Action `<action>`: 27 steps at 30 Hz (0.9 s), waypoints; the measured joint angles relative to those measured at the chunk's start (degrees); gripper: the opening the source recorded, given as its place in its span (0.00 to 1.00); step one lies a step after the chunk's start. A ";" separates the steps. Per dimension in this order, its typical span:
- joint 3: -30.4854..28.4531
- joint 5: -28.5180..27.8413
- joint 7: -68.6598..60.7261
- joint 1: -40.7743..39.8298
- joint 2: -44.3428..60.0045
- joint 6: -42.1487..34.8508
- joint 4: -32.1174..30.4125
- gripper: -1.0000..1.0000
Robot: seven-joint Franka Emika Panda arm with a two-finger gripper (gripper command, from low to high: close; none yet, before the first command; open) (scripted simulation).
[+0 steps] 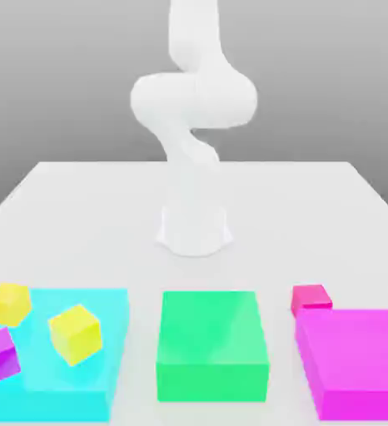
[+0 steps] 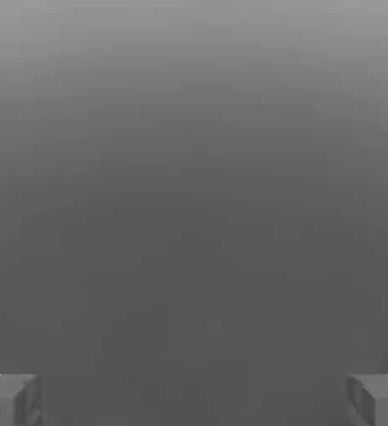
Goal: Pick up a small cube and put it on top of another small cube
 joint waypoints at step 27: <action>16.38 11.18 16.18 16.52 33.73 23.90 -26.06 0.50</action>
